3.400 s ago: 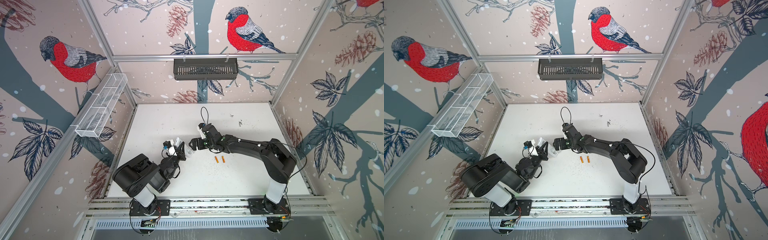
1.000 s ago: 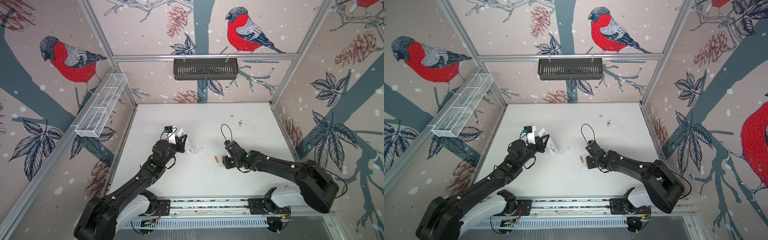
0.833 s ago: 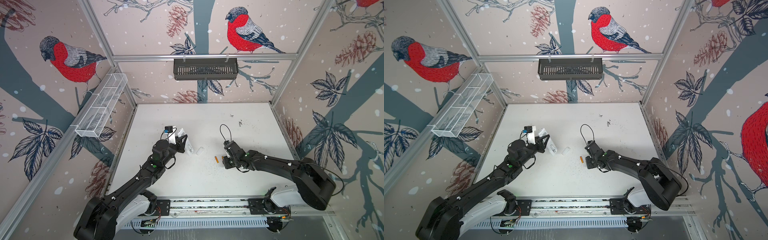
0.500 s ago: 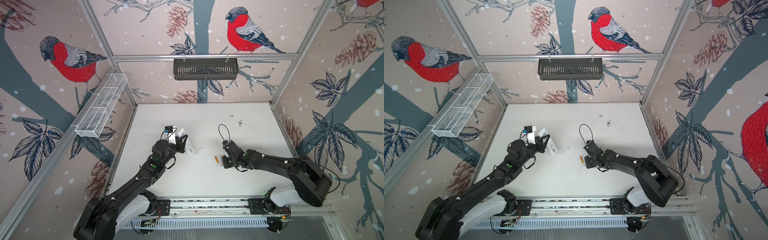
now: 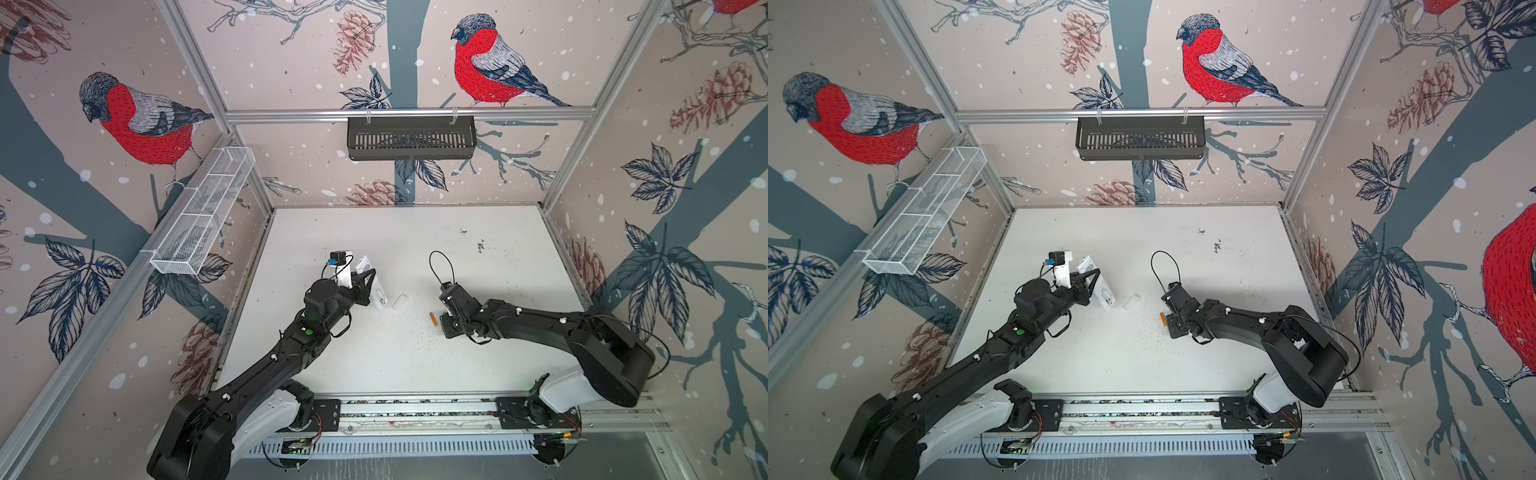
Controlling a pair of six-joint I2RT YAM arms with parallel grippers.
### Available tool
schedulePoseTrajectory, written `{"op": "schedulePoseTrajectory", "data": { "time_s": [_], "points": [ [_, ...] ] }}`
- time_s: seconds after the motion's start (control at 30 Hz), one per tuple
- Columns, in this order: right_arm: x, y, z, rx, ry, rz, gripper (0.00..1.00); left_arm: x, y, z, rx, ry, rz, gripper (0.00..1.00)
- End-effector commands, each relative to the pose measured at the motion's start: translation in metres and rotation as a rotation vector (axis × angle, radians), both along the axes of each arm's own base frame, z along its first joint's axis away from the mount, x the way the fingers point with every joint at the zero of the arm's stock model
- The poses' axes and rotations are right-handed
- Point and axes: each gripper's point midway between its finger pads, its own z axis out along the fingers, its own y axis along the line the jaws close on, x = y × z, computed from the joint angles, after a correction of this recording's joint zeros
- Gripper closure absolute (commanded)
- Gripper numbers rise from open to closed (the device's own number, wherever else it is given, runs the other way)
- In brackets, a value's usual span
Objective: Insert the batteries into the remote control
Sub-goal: 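Grasp one orange battery upright with the right gripper, then carry the battery to the remote's open compartment while the left gripper holds it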
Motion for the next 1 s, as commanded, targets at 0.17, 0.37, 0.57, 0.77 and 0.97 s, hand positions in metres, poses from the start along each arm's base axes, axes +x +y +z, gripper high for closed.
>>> {"op": "schedulePoseTrajectory", "data": {
  "time_s": [0.17,0.37,0.57,0.77,0.97],
  "points": [
    [-0.001,0.013,0.024,0.082,-0.081,0.094,0.85,-0.001,-0.017,0.020,-0.052,-0.021,-0.089,1.00],
    [-0.007,0.031,0.047,0.192,-0.139,0.201,0.85,-0.005,-0.030,0.019,-0.076,0.038,-0.171,1.00],
    [-0.018,0.056,0.092,0.368,-0.271,0.339,0.85,-0.005,-0.044,0.012,-0.118,0.137,-0.266,1.00],
    [-0.031,0.075,0.122,0.448,-0.347,0.432,0.85,-0.007,-0.043,0.012,-0.204,0.143,-0.304,1.00],
    [-0.033,0.089,0.148,0.510,-0.398,0.440,0.85,-0.014,-0.047,0.016,-0.257,0.140,-0.363,1.00]
  ]
}}
